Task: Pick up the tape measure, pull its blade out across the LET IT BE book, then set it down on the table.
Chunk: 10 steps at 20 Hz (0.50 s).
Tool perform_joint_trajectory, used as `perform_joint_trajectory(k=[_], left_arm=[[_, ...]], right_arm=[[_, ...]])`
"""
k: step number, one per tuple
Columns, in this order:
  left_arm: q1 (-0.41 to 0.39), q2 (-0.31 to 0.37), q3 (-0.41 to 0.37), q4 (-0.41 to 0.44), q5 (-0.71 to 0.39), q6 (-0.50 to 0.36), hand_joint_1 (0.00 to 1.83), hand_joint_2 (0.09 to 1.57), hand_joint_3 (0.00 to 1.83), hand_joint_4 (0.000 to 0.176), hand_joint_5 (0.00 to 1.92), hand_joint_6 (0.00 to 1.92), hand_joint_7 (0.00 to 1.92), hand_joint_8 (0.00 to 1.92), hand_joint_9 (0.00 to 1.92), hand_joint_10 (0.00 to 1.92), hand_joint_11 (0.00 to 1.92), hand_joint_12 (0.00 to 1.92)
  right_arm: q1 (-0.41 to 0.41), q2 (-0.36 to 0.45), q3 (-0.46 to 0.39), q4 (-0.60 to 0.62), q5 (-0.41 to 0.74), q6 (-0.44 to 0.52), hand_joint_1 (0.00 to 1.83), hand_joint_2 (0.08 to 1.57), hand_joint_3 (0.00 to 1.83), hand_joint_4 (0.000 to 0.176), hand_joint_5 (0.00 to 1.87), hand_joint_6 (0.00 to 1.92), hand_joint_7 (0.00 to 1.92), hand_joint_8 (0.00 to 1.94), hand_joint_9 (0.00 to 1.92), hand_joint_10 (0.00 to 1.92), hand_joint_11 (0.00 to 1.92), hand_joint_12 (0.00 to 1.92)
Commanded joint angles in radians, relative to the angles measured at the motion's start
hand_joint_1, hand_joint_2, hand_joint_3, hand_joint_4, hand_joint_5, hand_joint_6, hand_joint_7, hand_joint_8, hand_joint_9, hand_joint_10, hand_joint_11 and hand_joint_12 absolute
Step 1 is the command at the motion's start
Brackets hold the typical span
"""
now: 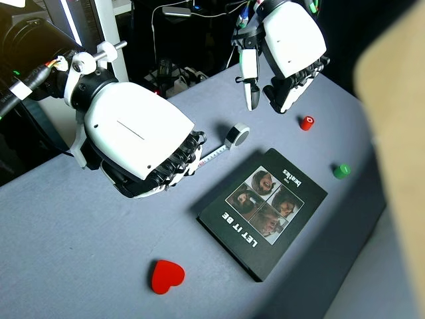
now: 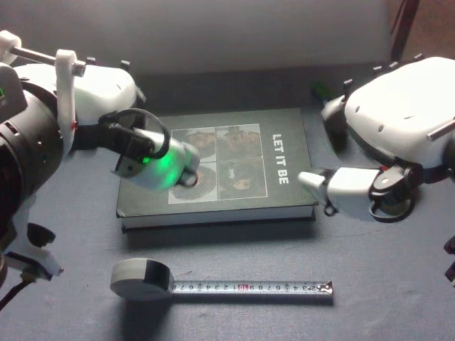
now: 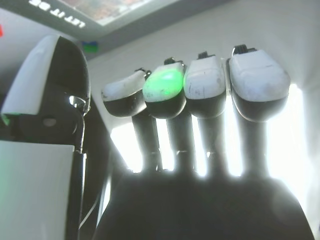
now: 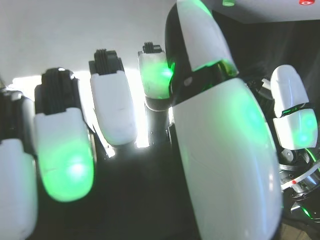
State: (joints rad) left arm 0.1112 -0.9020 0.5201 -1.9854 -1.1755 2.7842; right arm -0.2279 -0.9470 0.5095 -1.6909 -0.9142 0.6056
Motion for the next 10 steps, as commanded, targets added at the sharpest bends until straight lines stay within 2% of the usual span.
perform_joint_trajectory(k=[1,7,8,10], left_arm=[[-0.008,0.0,-0.002,0.091,-0.001,-0.001,0.25,1.12,0.0,0.029,0.39,0.01,0.35,0.01,0.31,0.01,0.02,0.79],[-0.021,0.001,0.027,0.09,0.056,0.005,0.27,1.11,0.0,0.014,0.4,0.0,0.33,0.0,0.32,0.01,0.05,0.8],[-0.027,0.001,0.035,0.086,0.063,0.005,0.27,1.11,0.0,0.015,0.38,0.0,0.32,0.0,0.32,0.0,0.05,0.79],[-0.035,0.005,0.049,0.086,0.086,0.012,0.27,1.08,0.0,0.005,0.37,0.0,0.31,0.0,0.31,0.0,0.04,0.78]], right_arm=[[0.011,0.003,-0.006,-0.085,-0.029,0.001,0.22,1.19,0.01,0.064,0.3,0.01,0.33,0.0,0.31,0.01,0.0,1.05],[0.01,0.003,-0.006,-0.084,-0.028,-0.001,0.23,1.2,0.0,0.062,0.31,0.0,0.32,0.0,0.31,0.0,0.0,1.0],[0.01,0.003,-0.007,-0.084,-0.027,-0.001,0.25,1.19,0.0,0.058,0.31,0.0,0.33,0.0,0.3,0.0,0.0,0.99],[0.01,0.003,-0.008,-0.084,-0.026,-0.003,0.28,1.18,0.0,0.04,0.32,0.0,0.31,0.0,0.27,0.0,0.0,1.05]])
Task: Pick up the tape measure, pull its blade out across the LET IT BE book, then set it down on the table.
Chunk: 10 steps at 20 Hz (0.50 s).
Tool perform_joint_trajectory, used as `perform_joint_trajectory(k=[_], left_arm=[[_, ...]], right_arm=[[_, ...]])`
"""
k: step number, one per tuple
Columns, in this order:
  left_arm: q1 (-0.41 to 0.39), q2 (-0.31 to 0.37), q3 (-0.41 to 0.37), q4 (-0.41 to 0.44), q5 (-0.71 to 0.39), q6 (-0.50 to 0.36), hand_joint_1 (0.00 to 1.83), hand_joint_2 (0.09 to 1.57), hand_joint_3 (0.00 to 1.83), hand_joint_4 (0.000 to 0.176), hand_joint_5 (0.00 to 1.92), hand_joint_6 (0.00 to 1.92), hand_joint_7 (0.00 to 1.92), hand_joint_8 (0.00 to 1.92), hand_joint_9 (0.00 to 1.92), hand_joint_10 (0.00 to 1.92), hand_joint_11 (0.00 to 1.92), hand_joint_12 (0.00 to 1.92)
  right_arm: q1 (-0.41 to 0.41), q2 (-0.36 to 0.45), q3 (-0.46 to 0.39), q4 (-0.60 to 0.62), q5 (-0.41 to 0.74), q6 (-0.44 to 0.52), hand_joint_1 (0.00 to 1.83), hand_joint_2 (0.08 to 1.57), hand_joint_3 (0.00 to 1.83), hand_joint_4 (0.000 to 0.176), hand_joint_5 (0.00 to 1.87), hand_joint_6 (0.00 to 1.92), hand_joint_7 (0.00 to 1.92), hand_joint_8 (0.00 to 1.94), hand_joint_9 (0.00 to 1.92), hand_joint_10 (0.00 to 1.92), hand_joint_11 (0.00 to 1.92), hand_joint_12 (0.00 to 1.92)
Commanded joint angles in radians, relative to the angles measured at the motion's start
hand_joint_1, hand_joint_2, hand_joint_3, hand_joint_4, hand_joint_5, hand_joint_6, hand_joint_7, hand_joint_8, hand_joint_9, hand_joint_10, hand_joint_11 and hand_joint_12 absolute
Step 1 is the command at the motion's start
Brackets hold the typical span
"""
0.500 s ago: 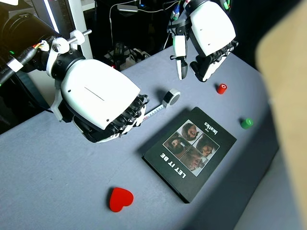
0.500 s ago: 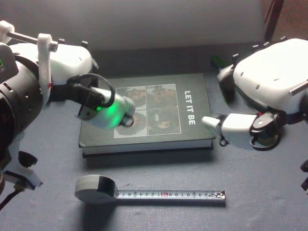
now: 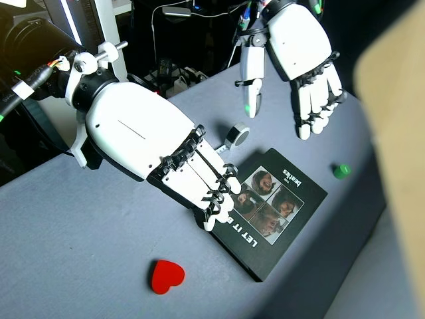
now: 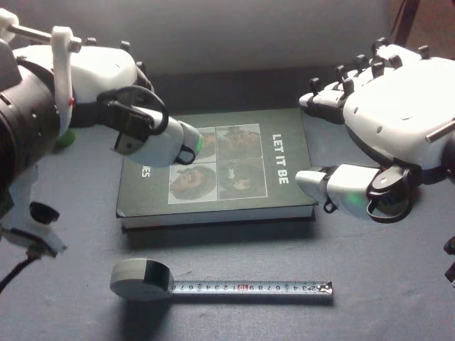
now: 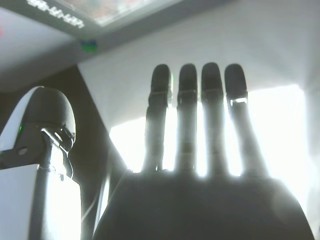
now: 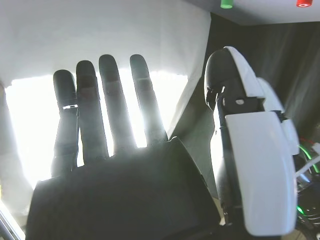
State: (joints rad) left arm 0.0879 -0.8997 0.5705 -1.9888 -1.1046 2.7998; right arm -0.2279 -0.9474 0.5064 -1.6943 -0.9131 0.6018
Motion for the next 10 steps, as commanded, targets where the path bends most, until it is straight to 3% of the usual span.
perform_joint_trajectory(k=[1,3,6,8,10], left_arm=[[-0.017,0.007,0.008,0.089,0.038,0.005,0.34,1.05,0.0,0.0,0.36,0.0,0.31,0.0,0.3,0.0,0.04,0.78],[-0.022,0.02,0.029,0.086,0.068,0.015,0.49,0.99,0.0,0.0,0.35,0.0,0.3,0.0,0.29,0.0,0.01,0.77],[-0.032,0.045,0.055,0.063,0.105,0.083,0.79,0.93,0.0,0.0,0.34,0.0,0.29,0.0,0.24,0.0,0.0,0.7],[-0.029,0.076,0.055,0.031,0.081,0.096,0.86,0.97,0.0,0.0,0.36,0.0,0.32,0.0,0.26,0.0,0.0,0.69],[-0.011,0.117,0.066,0.05,0.17,0.087,0.94,1.01,0.0,0.0,0.45,0.01,0.4,0.01,0.33,0.01,0.04,0.72]], right_arm=[[0.009,0.003,-0.005,-0.081,-0.026,-0.001,0.31,1.17,0.0,0.037,0.32,0.0,0.31,0.0,0.27,0.0,0.0,1.05],[0.009,0.004,-0.006,-0.081,-0.025,-0.002,0.42,1.13,0.0,0.032,0.31,0.0,0.32,0.0,0.28,0.0,0.0,0.98],[0.009,0.004,-0.006,-0.081,-0.025,-0.003,0.43,1.12,0.0,0.031,0.32,0.01,0.34,0.01,0.3,0.01,0.0,0.96],[0.009,0.004,-0.006,-0.081,-0.025,-0.003,0.43,1.12,0.0,0.032,0.33,0.01,0.38,0.01,0.3,0.01,0.0,0.94],[0.009,0.004,-0.006,-0.081,-0.025,-0.004,0.44,1.12,0.0,0.022,0.34,0.01,0.38,0.01,0.3,0.0,0.0,0.93]])
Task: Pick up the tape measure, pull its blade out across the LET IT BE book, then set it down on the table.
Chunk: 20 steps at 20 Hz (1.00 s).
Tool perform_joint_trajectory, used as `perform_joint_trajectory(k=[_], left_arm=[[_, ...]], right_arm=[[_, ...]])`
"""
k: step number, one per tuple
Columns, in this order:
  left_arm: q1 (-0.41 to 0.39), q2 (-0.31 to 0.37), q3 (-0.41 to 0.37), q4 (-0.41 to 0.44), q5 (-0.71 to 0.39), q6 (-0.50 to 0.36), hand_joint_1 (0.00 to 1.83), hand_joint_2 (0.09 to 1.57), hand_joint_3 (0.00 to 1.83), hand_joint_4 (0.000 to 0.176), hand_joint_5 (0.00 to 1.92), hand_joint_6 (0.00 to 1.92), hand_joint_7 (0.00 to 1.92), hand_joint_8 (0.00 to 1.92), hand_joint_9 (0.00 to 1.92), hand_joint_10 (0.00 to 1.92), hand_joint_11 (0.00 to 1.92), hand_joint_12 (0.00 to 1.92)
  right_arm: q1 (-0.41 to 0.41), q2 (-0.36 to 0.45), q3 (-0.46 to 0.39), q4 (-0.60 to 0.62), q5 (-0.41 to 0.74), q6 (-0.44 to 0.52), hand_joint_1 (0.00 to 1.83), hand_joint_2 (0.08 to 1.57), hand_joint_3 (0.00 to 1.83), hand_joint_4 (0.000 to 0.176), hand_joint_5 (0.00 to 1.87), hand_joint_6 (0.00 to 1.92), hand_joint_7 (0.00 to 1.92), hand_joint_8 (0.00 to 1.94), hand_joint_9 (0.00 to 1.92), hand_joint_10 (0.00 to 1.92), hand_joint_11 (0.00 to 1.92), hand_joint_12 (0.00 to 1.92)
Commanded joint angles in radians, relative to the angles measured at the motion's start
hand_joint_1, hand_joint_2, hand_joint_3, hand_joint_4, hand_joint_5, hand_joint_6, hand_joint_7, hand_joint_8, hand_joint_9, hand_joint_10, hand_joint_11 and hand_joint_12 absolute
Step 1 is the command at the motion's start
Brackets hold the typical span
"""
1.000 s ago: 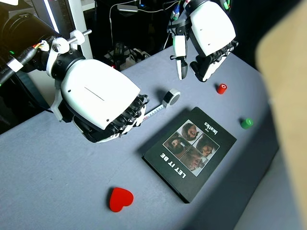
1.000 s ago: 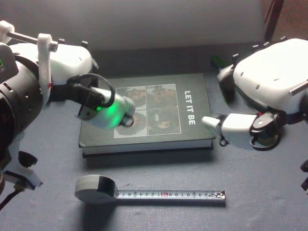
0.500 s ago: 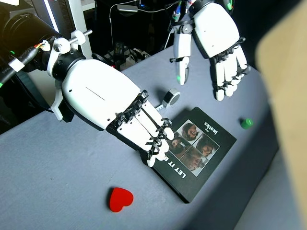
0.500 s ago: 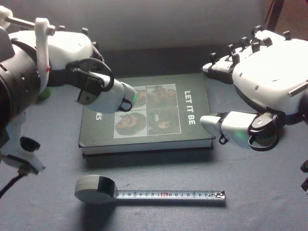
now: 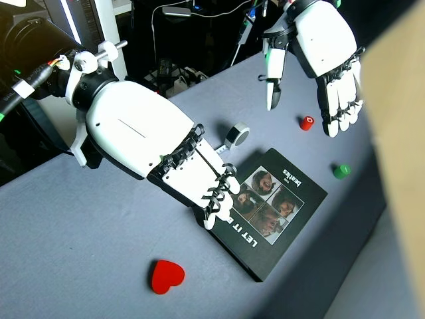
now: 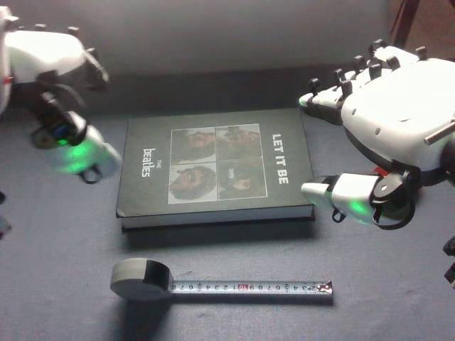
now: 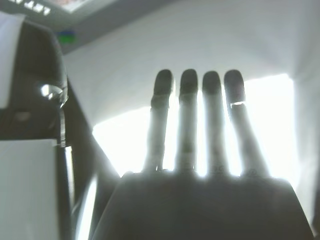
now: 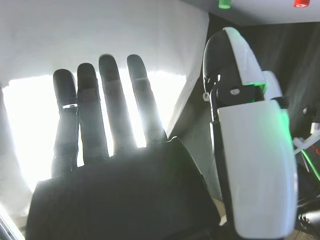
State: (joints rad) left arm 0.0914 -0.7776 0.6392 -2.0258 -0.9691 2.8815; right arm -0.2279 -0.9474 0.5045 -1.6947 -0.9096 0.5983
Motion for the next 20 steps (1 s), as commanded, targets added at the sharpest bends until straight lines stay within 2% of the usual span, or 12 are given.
perform_joint_trajectory(k=[1,2,5,6,7,9,12,14,15,16,19,20], left_arm=[[0.003,0.01,0.013,0.12,0.105,-0.032,0.98,1.02,0.0,0.0,0.48,0.01,0.42,0.01,0.35,0.01,0.05,0.72],[0.022,0.025,0.024,0.195,0.163,-0.127,1.0,1.02,0.0,0.0,0.51,0.01,0.46,0.01,0.38,0.01,0.08,0.73],[0.101,0.052,0.057,0.513,0.306,-0.556,1.06,1.04,0.0,0.0,0.55,0.0,0.52,0.0,0.43,0.01,0.15,0.73],[0.146,0.056,0.071,0.667,0.352,-0.763,1.08,1.04,0.0,0.0,0.57,0.01,0.53,0.01,0.45,0.01,0.16,0.72],[0.196,0.064,0.086,0.868,0.408,-0.993,1.09,1.04,0.0,0.0,0.59,0.0,0.55,0.0,0.47,0.0,0.19,0.71],[0.247,0.086,0.104,1.127,0.491,-1.301,1.1,1.06,0.0,0.0,0.62,0.01,0.57,0.01,0.48,0.01,0.2,0.71],[0.296,0.15,0.093,1.525,0.66,-1.793,1.1,1.06,0.0,0.0,0.54,0.0,0.55,0.0,0.47,0.0,0.2,0.7],[0.341,0.186,0.066,1.754,0.653,-2.014,1.1,1.06,0.0,0.0,0.53,0.0,0.54,0.0,0.47,0.0,0.2,0.69],[0.372,0.198,0.055,1.805,0.62,-2.071,1.11,1.05,0.0,0.0,0.48,0.0,0.49,0.0,0.43,0.0,0.17,0.68],[0.401,0.202,0.05,1.838,0.585,-2.111,1.11,1.05,0.0,0.0,0.48,0.0,0.49,0.0,0.43,0.0,0.17,0.68],[0.564,0.202,0.042,1.907,0.391,-2.256,1.1,1.06,0.0,0.0,0.47,0.0,0.47,0.0,0.43,0.0,0.17,0.68],[0.648,0.195,0.043,1.926,0.295,-2.312,1.09,1.06,0.0,0.0,0.47,0.0,0.47,0.0,0.42,0.0,0.16,0.68]], right_arm=[[0.008,0.004,-0.004,-0.08,-0.028,-0.001,0.43,1.12,0.0,0.019,0.36,0.02,0.38,0.01,0.32,0.01,0.0,0.93],[0.008,0.004,-0.005,-0.08,-0.028,-0.002,0.43,1.13,0.0,0.018,0.38,0.02,0.4,0.01,0.33,0.01,0.0,0.97],[0.007,0.004,-0.005,-0.08,-0.028,-0.003,0.42,1.14,0.0,0.02,0.37,0.0,0.38,0.0,0.32,0.0,0.0,1.02],[0.007,0.004,-0.005,-0.08,-0.027,-0.004,0.42,1.14,0.0,0.021,0.37,0.0,0.37,0.0,0.31,0.0,0.0,1.0],[0.007,0.004,-0.005,-0.08,-0.026,-0.005,0.42,1.14,0.0,0.022,0.36,0.0,0.36,0.0,0.31,0.0,0.0,1.0],[0.006,0.004,-0.006,-0.08,-0.026,-0.005,0.42,1.14,0.0,0.021,0.36,0.0,0.38,0.0,0.34,0.01,0.0,1.04],[0.005,0.004,-0.006,-0.08,-0.026,-0.007,0.42,1.14,0.0,0.022,0.35,0.0,0.38,0.0,0.34,0.0,0.0,1.03],[0.004,0.004,-0.007,-0.08,-0.025,-0.009,0.42,1.14,0.0,0.021,0.36,0.0,0.38,0.0,0.34,0.0,0.0,1.07],[0.004,0.004,-0.007,-0.08,-0.025,-0.009,0.42,1.15,0.0,0.021,0.36,0.0,0.38,0.0,0.34,0.0,0.0,1.07],[0.004,0.004,-0.007,-0.08,-0.025,-0.009,0.42,1.15,0.0,0.021,0.36,0.0,0.38,0.0,0.34,0.0,0.0,1.07],[0.003,0.004,-0.008,-0.08,-0.025,-0.01,0.39,1.17,0.01,0.021,0.34,0.0,0.37,0.0,0.35,0.0,0.03,1.09],[0.003,0.004,-0.008,-0.08,-0.024,-0.01,0.38,1.18,0.01,0.023,0.33,0.0,0.36,0.0,0.35,0.0,0.01,1.06]])
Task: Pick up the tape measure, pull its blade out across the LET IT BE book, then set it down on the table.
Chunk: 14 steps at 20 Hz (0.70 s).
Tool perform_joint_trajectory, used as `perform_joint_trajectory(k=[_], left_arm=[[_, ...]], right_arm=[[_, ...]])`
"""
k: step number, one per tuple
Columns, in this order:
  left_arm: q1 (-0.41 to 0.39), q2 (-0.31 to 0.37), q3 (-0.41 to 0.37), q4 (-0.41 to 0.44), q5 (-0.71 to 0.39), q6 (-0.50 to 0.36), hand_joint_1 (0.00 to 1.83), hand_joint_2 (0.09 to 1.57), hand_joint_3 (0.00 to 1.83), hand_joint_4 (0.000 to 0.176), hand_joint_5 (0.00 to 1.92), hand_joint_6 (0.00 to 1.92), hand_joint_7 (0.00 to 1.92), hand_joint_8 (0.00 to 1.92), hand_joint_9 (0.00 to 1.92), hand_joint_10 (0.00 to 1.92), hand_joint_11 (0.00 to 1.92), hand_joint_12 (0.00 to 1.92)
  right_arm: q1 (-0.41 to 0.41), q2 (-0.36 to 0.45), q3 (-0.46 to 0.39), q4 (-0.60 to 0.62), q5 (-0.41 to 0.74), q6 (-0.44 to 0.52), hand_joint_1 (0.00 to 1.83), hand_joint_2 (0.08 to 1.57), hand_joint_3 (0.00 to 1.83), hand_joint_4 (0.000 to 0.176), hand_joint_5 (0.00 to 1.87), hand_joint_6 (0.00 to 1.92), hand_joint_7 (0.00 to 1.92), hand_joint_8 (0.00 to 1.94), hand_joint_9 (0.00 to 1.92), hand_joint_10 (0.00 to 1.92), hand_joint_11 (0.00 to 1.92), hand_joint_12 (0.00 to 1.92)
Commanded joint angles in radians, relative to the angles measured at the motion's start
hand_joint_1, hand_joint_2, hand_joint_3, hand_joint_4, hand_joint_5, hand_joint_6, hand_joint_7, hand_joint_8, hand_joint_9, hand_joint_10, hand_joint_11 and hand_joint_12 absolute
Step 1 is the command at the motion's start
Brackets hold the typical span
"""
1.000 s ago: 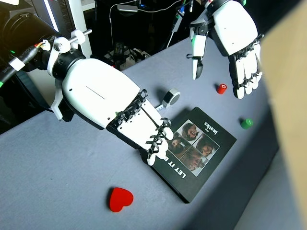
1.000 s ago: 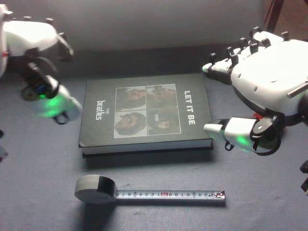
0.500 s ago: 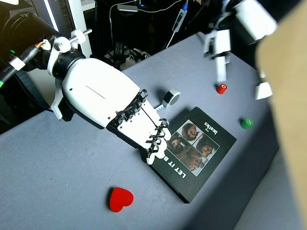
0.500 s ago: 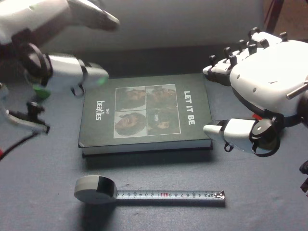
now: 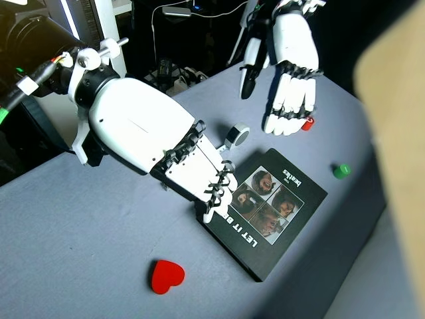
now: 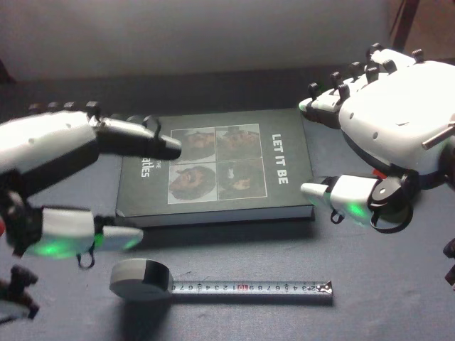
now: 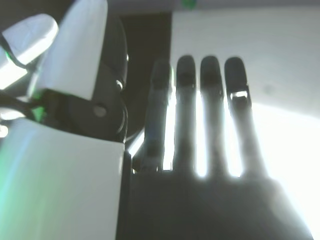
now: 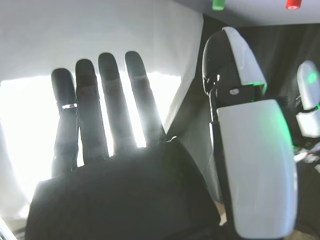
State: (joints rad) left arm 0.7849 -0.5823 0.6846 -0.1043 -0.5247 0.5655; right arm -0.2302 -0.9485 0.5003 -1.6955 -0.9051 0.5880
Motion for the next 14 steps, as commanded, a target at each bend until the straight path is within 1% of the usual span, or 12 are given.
perform_joint_trajectory(k=[1,2,3,5,6,8,10,12,14], left_arm=[[0.042,-0.011,-0.002,0.005,-0.246,-0.034,1.08,1.07,0.01,0.0,0.46,0.0,0.47,0.0,0.42,0.0,0.15,0.67],[0.084,-0.02,0.0,0.005,-0.306,-0.048,1.08,1.07,0.01,0.0,0.49,0.01,0.48,0.01,0.42,0.0,0.15,0.67],[0.158,-0.048,0.01,0.011,-0.412,-0.084,1.08,1.07,0.01,0.0,0.49,0.01,0.49,0.01,0.42,0.0,0.15,0.67],[0.243,-0.091,0.031,0.041,-0.517,-0.165,1.08,1.07,0.0,0.0,0.47,0.0,0.47,0.0,0.42,0.0,0.15,0.67],[0.28,-0.109,0.036,0.053,-0.556,-0.177,1.08,1.07,0.0,0.0,0.47,0.0,0.47,0.0,0.42,0.0,0.15,0.67],[0.327,-0.134,0.044,0.059,-0.596,-0.177,1.08,1.07,0.0,0.0,0.47,0.0,0.47,0.0,0.43,0.0,0.16,0.68],[0.366,-0.164,0.061,0.065,-0.6,-0.208,1.08,1.07,0.0,0.0,0.46,0.0,0.47,0.0,0.43,0.0,0.16,0.68],[0.394,-0.202,0.087,0.065,-0.609,-0.23,1.09,1.07,0.0,0.0,0.48,0.01,0.47,0.0,0.43,0.0,0.16,0.68],[0.405,-0.231,0.109,0.064,-0.617,-0.235,1.09,1.06,0.0,0.0,0.48,0.01,0.48,0.0,0.43,0.0,0.17,0.68]], right_arm=[[0.005,0.005,-0.004,-0.08,-0.029,0.0,0.36,1.18,0.01,0.023,0.32,0.0,0.36,0.0,0.34,0.0,0.0,1.04],[0.005,0.005,-0.004,-0.08,-0.029,0.0,0.36,1.19,0.01,0.023,0.32,0.0,0.36,0.0,0.35,0.0,0.0,1.04],[0.005,0.005,-0.004,-0.08,-0.028,0.0,0.36,1.19,0.01,0.023,0.32,0.0,0.36,0.0,0.35,0.0,0.0,1.06],[0.005,0.005,-0.004,-0.08,-0.028,0.0,0.36,1.19,0.01,0.023,0.32,0.0,0.36,0.0,0.35,0.0,0.0,1.06],[0.005,0.005,-0.004,-0.08,-0.027,0.0,0.35,1.19,0.01,0.022,0.33,0.0,0.36,0.0,0.35,0.0,0.01,1.07],[0.005,0.005,-0.005,-0.08,-0.027,0.0,0.34,1.2,0.01,0.022,0.33,0.0,0.35,0.0,0.35,0.0,0.0,1.07],[0.005,0.005,-0.005,-0.08,-0.027,0.0,0.34,1.2,0.0,0.022,0.33,0.0,0.36,0.0,0.36,0.0,0.0,1.1],[0.005,0.005,-0.005,-0.08,-0.027,-0.001,0.35,1.2,0.0,0.022,0.34,0.0,0.37,0.0,0.38,0.01,0.0,1.09],[0.005,0.004,-0.005,-0.08,-0.027,-0.001,0.36,1.2,0.0,0.022,0.37,0.01,0.38,0.01,0.38,0.01,0.0,1.08]])
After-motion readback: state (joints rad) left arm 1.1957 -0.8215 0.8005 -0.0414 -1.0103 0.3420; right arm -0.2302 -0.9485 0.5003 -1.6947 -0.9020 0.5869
